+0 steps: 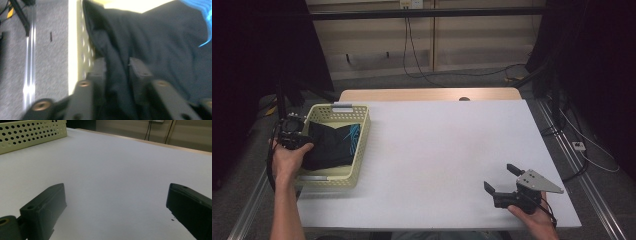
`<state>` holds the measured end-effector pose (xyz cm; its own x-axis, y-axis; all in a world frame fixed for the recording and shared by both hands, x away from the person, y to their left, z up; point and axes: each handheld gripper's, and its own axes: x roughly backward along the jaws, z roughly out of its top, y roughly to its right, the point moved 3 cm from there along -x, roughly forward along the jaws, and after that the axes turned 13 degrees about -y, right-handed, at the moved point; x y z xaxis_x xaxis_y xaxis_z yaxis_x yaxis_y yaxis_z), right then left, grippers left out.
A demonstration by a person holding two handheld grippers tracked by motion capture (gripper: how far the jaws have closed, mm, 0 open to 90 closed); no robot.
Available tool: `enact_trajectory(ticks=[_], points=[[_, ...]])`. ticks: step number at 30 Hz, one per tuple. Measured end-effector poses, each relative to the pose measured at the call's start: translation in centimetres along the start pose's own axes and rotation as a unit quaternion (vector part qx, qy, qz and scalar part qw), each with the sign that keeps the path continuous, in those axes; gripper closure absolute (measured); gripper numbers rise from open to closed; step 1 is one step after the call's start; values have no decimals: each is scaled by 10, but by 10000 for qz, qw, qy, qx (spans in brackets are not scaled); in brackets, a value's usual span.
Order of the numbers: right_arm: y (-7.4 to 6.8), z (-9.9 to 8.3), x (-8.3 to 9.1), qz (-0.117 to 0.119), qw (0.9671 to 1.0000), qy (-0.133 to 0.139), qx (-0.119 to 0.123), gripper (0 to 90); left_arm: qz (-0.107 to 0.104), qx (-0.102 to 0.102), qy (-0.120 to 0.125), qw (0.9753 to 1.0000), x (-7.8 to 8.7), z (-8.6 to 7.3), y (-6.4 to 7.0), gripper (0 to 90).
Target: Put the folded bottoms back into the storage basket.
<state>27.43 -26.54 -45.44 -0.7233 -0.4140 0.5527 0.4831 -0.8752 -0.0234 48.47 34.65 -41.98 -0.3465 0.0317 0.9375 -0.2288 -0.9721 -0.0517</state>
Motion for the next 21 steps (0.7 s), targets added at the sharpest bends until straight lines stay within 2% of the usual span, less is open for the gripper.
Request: enact_trajectory(ticks=[3, 5, 8, 12, 15, 16, 18, 19, 21], points=[[0, 0, 0, 3, 10000, 2, 1, 25, -124, -66, 221, 9997, 5, 1, 3, 498], [0, 0, 1, -5, 10000, 12, 5, 24, -120, -188, 266, 9994, 9, 2, 7, 407], [0, 0, 0, 4, 10000, 10, 0, 24, -124, -342, 439, 9984, 14, 5, 11, 330], [0, 0, 0, -4, 10000, 16, 3, 24, -213, -300, 797, 9961, 27, 8, 15, 253], [0, 0, 0, -6, 10000, 16, 3, 24, -353, -276, 1080, 9931, 36, 10, 19, 227], [0, 0, 0, -3, 10000, 15, 1, 24, -358, -284, 1122, 9926, 38, 10, 20, 205], [0, 1, 0, -5, 10000, 17, 5, 24, -174, -299, 1168, 9926, 43, 13, 25, 175], [0, 1, 0, -11, 10000, 20, 9, 24, -164, -373, 1186, 9921, 45, 14, 29, 158], [0, 1, 1, -29, 10000, 22, -10, 24, -286, -439, 1312, 9900, 49, 19, 38, 147]])
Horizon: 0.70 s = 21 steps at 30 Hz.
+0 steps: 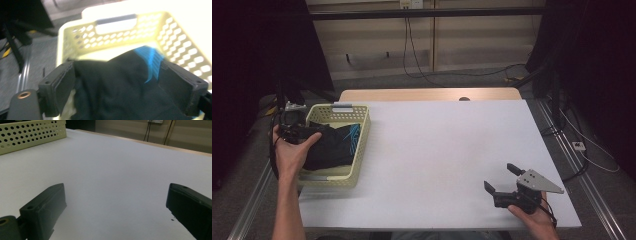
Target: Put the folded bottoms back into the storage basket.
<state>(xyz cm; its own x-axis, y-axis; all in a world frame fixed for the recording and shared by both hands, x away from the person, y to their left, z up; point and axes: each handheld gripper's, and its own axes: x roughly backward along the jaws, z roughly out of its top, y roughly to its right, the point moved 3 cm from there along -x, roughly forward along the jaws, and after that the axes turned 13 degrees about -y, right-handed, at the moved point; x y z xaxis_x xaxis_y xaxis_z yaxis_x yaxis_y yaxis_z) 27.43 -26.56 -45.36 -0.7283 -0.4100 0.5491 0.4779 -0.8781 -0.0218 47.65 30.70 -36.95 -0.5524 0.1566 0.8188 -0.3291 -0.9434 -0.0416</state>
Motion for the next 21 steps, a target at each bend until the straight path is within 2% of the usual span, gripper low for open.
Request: enact_trajectory(ticks=[3, 4, 5, 7, 9, 12, 15, 17, 19, 21], points=[[0, 0, 0, -12, 10000, 3, -18, 24, -153, 8, 157, 9998, -2, 7, 11, 153], [0, 0, 0, -14, 10000, 5, -16, 24, -191, 42, 135, 9997, -5, 9, 15, 164], [0, 0, 0, -17, 10000, 2, -17, 24, -207, 72, 79, 9997, -7, 10, 17, 205], [0, 0, -1, -8, 10000, 1, -18, 24, -246, -7, 29, 9997, -15, 13, 20, 300], [0, 0, -1, -17, 10000, -6, -19, 24, -261, -4, -117, 9996, -26, 15, 21, 329], [0, 0, -2, -6, 10000, -12, -18, 24, 14, 33, -404, 9992, -47, 17, 16, 406], [0, 0, -2, -1, 10000, -22, -23, 24, 18, 50, -553, 9985, -65, 18, 12, 529], [1, 0, -3, 4, 10000, -29, -29, 25, 48, 100, -697, 9975, -79, 16, 9, 603], [1, 0, -3, -4, 10000, -35, -37, 24, 63, 56, -956, 9954, -91, 13, 7, 655], [1, 0, -3, 1, 10000, -26, -31, 24, 76, -95, -1168, 9931, -95, 10, 9, 700]])
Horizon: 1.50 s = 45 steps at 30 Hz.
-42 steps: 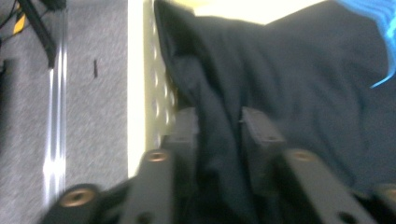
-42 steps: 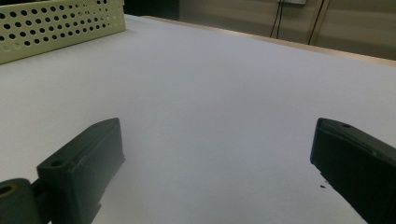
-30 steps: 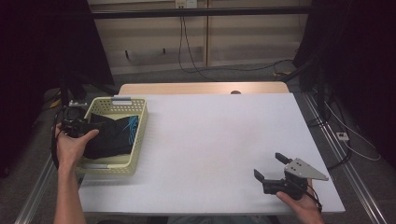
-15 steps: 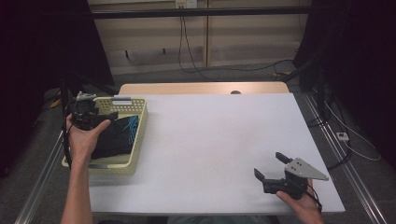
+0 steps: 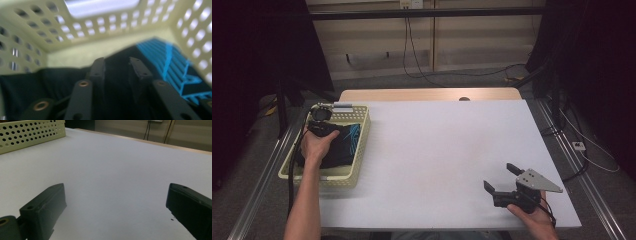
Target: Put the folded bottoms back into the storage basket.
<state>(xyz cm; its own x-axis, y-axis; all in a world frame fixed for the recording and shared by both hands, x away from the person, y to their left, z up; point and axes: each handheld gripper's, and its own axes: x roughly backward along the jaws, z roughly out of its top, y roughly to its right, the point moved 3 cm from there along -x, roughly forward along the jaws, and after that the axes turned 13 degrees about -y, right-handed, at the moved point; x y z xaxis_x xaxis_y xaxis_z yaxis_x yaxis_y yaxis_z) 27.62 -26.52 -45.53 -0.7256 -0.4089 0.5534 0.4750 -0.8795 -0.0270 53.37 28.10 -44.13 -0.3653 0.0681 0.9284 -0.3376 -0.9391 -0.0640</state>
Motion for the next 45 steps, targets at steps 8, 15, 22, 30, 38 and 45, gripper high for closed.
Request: enact_trajectory(ticks=[8, 15, 22, 30, 38, 45], points=[[0, 0, -1, 0, 10000, -16, 9, 25, 436, 26, -407, 9982, -1, -14, -9, 774], [0, 0, -2, -3, 10000, -37, 12, 25, 442, 43, -691, 9966, -13, -13, -11, 757], [0, 0, -1, -1, 10000, -30, 26, 25, 813, -444, -791, 9925, -15, -9, 0, 804], [0, 0, -2, 6, 10000, -62, 13, 25, 845, -442, -780, 9924, -17, -6, 10, 825], [1, -1, -2, 11, 10000, -56, -10, 24, 319, -135, -471, 9983, -19, -2, 10, 820], [0, 0, -1, 28, 10000, -54, -7, 24, 360, -305, -290, 9985, -22, 2, 13, 817]])
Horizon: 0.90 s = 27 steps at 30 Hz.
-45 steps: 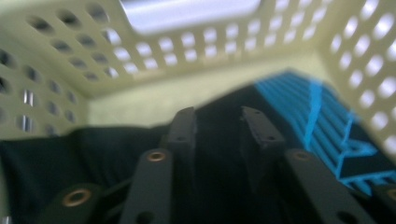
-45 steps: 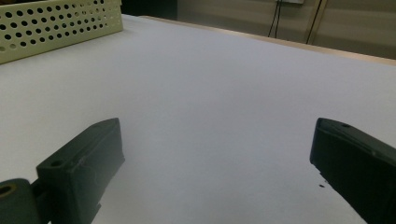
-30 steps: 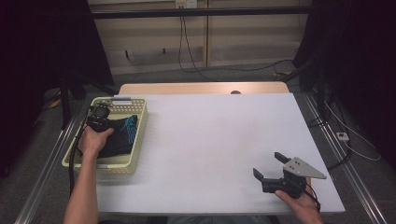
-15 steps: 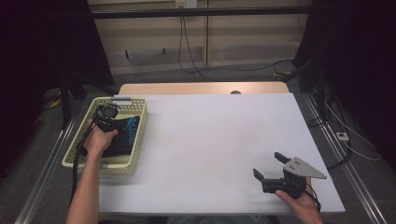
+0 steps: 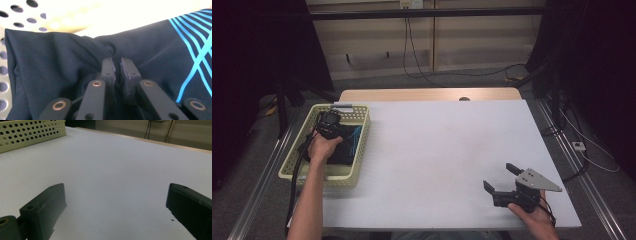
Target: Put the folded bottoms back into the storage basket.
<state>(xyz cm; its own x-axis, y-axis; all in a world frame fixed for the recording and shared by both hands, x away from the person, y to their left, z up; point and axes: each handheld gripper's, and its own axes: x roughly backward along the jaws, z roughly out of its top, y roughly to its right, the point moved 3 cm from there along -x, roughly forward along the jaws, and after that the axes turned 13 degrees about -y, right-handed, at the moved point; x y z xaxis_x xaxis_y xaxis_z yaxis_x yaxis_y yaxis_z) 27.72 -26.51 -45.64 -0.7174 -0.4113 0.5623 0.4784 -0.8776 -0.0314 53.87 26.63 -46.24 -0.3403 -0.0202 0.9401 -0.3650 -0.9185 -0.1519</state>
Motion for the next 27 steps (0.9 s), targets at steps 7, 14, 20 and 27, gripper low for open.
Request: enact_trajectory(ticks=[7, 14, 20, 27], points=[[0, 0, -1, 3, 10000, -12, 15, 24, -82, 57, 146, 9998, -2, 2, -1, 805], [0, 0, -1, -6, 10000, -16, 25, 25, -191, 134, 377, 9990, 4, 5, 2, 751], [1, 0, 0, -26, 10000, -7, 13, 26, -294, 334, 921, 9948, 23, 7, -5, 717], [0, 0, 0, -17, 10000, 6, 12, 26, -412, 291, 1274, 9906, 35, 5, -5, 533]])
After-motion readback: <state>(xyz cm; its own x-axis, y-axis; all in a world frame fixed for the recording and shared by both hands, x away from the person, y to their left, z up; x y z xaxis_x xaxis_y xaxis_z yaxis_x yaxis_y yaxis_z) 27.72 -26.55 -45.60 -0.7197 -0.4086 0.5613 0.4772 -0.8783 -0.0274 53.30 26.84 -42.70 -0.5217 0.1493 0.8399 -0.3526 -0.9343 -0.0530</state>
